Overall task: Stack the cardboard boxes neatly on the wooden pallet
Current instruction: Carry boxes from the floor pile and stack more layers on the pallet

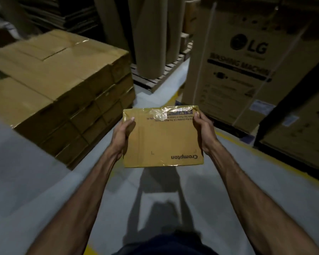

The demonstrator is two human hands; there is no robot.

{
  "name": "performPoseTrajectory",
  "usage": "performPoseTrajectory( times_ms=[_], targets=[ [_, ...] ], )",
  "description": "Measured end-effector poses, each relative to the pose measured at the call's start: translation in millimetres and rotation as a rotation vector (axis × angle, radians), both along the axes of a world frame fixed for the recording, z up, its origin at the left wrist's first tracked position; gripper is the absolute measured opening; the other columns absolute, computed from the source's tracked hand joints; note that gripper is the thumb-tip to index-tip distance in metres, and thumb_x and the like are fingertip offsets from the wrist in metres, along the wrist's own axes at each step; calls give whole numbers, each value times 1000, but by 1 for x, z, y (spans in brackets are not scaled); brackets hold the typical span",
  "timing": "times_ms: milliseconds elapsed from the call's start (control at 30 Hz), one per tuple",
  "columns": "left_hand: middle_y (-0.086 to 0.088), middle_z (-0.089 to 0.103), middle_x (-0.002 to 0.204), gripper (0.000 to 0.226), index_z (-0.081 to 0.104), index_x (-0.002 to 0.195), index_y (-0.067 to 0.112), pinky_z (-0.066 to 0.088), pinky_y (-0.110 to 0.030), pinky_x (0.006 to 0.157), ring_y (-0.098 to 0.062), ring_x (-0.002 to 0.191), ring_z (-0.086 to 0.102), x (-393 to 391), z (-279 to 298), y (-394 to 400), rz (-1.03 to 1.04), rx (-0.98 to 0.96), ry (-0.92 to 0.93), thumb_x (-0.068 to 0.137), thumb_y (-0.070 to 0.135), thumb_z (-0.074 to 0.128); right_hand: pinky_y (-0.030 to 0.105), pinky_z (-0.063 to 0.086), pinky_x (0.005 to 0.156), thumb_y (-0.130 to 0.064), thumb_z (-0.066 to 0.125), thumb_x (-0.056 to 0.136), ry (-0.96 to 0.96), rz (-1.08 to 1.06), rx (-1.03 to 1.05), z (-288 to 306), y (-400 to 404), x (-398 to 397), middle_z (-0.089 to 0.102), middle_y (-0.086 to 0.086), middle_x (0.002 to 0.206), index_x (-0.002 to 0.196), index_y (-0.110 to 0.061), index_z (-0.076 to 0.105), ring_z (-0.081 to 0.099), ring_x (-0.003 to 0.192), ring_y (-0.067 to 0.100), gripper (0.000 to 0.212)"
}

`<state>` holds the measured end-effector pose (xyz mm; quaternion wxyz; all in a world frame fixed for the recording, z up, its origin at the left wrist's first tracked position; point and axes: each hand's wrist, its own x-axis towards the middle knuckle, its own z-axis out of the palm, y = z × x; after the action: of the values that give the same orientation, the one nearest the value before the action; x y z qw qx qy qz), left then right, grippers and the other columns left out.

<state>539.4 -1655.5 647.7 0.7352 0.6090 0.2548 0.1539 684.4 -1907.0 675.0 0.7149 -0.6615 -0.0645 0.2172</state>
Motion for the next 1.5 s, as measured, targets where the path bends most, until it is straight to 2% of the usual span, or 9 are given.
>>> performPoseTrajectory(
  times_ms=[233,567,767,867,933,1000,1100,1333,1500],
  targets=[
    [-14,74,126,61,65,137,20,52,-63,106,-39,118,69,-176,-36,96,247,-139,53,91,60,68,55,53,104,-21,49,110,15,305,-114,-9,144,-108,76,14,120,131,-15,66,70,115,37,28],
    [-14,75,124,36,66,135,21,58,-52,97,-33,111,72,-426,-51,190,591,-274,113,101,29,61,47,59,91,-26,46,112,80,755,-268,-64,337,-292,77,6,118,132,-20,64,73,111,30,28],
    [-8,79,107,41,72,120,17,60,-39,79,-29,96,75,-514,6,258,667,-320,366,91,46,73,44,58,91,-48,45,109,-94,1164,-397,-33,470,-363,79,-4,111,121,-27,72,74,108,22,36],
    [-8,78,109,43,83,103,19,56,-39,85,-24,95,72,-571,70,320,787,-221,200,73,50,85,37,54,67,-63,42,106,-182,1282,-368,20,555,-376,77,-8,86,103,-27,75,74,83,24,49],
    [-9,71,133,41,80,118,23,48,-40,86,-25,110,64,-609,109,357,981,-124,-37,91,51,68,50,58,73,-63,43,105,-96,1222,-133,49,613,-382,76,-11,96,113,-28,73,72,100,38,47],
    [-8,66,139,45,72,130,28,48,-42,87,-26,112,62,-620,118,375,1108,-46,-92,101,56,52,62,53,102,-65,39,104,-10,1207,56,57,660,-402,75,-9,120,123,-35,72,66,121,34,49],
    [-7,70,135,44,70,130,21,52,-46,102,-27,122,67,-600,92,392,1177,37,-74,103,53,56,59,47,113,-73,27,102,72,1347,137,42,702,-446,70,3,137,139,-36,65,65,128,24,64],
    [-4,75,127,39,68,136,18,56,-50,103,-24,118,72,-612,70,501,1296,22,61,105,40,62,51,54,105,-82,35,95,-27,1466,36,36,842,-499,67,3,140,151,-32,52,68,124,19,77],
    [-6,75,120,42,81,115,23,55,-53,100,-31,112,71,-682,131,653,1236,-45,0,95,57,68,39,62,81,-69,42,102,-29,1522,61,106,1011,-535,79,3,109,116,-22,73,76,96,21,58]
  ],
)
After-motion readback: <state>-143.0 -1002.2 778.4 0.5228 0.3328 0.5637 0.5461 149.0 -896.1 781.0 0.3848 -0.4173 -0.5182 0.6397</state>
